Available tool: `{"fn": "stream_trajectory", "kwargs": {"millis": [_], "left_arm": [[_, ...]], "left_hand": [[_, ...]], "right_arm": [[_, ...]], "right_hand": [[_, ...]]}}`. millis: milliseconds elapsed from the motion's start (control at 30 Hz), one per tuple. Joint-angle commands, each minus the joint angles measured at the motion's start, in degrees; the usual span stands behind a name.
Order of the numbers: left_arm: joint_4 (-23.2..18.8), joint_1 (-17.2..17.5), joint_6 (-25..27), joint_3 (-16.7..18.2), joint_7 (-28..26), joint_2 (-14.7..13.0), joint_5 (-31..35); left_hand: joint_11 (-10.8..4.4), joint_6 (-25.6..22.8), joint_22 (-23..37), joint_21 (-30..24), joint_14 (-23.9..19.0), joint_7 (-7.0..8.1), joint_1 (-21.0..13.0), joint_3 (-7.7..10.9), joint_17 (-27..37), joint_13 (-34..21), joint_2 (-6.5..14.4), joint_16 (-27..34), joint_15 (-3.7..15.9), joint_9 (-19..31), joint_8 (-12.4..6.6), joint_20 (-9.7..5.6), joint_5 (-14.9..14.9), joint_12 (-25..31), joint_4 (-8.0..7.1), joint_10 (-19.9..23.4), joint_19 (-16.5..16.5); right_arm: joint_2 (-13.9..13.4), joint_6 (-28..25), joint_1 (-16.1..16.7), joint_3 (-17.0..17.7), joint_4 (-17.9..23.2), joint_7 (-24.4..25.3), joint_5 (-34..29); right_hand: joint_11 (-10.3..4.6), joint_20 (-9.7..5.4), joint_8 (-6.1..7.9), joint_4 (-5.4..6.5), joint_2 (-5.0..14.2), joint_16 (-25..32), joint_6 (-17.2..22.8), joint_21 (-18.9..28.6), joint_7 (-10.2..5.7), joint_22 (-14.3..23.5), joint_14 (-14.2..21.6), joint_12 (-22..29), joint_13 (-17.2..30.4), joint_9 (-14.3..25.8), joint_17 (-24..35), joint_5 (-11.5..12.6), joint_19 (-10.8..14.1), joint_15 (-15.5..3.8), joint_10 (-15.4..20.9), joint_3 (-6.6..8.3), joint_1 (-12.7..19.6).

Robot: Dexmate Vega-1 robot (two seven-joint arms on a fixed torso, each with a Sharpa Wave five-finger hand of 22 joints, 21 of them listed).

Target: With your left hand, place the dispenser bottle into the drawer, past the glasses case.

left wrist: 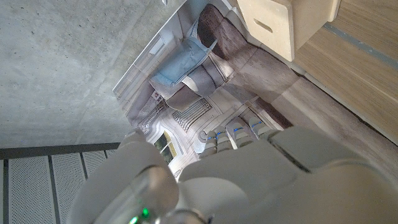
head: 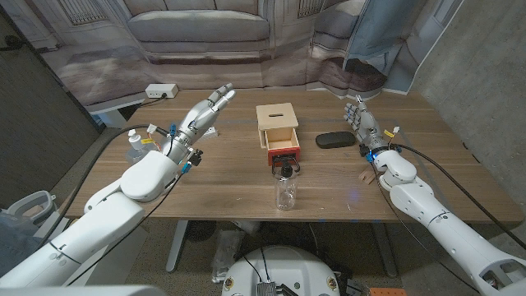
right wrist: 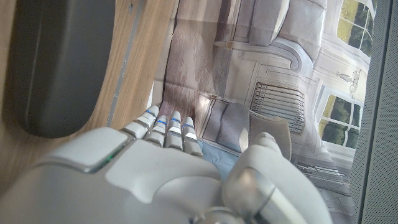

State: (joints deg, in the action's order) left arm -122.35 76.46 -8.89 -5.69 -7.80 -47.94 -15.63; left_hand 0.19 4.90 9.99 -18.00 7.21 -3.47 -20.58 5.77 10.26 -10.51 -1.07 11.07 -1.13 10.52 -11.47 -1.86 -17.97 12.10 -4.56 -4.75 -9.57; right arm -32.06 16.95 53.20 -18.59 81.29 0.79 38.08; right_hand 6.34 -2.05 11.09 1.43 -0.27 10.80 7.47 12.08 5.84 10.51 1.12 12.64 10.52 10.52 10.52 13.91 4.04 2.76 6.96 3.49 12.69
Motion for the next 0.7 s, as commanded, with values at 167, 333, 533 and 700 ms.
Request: {"fn": "stream_trajectory", "kwargs": {"millis": [167,333,533,700], "left_arm": [[-0.7,0.2,0.0,-1.1,-0.1,-0.3,1.8],[-1.0,0.7,-0.2,-1.3,-0.3,-0.2,2.4],[-1.0,1.1,-1.1,-1.7,-0.5,0.1,3.1],[-1.0,1.9,-2.4,-1.9,-0.8,0.4,4.2]], "left_hand": [[0.11,-0.4,0.3,0.4,-0.3,0.13,-0.8,0.05,0.1,-0.2,0.1,0.1,-0.10,0.2,-0.23,-1.03,0.4,0.0,0.43,0.2,-2.0],[0.15,-0.4,0.3,0.5,-0.3,0.14,-0.9,0.01,0.1,-0.2,0.1,0.1,-0.09,0.2,-0.21,-1.01,0.4,0.0,0.48,0.3,-2.0],[0.15,-0.4,0.3,0.6,-0.4,0.14,-1.0,-0.04,0.1,-0.2,0.1,0.1,-0.07,0.2,-0.18,-0.95,0.4,0.0,0.52,0.3,-1.9],[0.08,-0.5,0.3,0.7,-0.5,0.17,-1.1,-0.09,0.1,-0.2,0.2,0.0,-0.11,0.2,-0.16,-0.92,0.5,0.0,0.55,0.4,-1.9]], "right_arm": [[0.3,0.3,-0.3,-0.1,-0.4,-0.4,0.1],[0.3,0.2,-0.3,0.0,-0.3,-0.4,0.2],[0.3,0.4,-0.4,0.0,-0.4,-0.6,0.2],[0.5,0.6,-0.3,0.1,-0.5,-0.7,0.4]], "right_hand": [[-0.13,0.00,0.12,-0.07,0.71,0.0,0.4,-0.2,-0.10,0.2,0.5,0.0,0.3,0.2,0.1,0.0,0.6,0.27,0.2,-0.13,0.2],[-0.17,0.00,0.13,-0.09,0.73,0.0,0.4,-0.2,-0.12,0.2,0.5,0.0,0.3,0.2,0.1,0.0,0.6,0.25,0.3,-0.15,0.3],[-0.15,0.00,0.12,-0.10,0.75,0.0,0.4,-0.2,-0.11,0.2,0.5,0.0,0.3,0.2,0.1,0.0,0.6,0.24,0.3,-0.17,0.3],[-0.17,-0.03,0.13,-0.12,0.76,0.0,0.5,-0.2,-0.11,0.2,0.4,0.0,0.3,0.2,0.1,-0.1,0.6,0.17,0.3,-0.18,0.3]]}}
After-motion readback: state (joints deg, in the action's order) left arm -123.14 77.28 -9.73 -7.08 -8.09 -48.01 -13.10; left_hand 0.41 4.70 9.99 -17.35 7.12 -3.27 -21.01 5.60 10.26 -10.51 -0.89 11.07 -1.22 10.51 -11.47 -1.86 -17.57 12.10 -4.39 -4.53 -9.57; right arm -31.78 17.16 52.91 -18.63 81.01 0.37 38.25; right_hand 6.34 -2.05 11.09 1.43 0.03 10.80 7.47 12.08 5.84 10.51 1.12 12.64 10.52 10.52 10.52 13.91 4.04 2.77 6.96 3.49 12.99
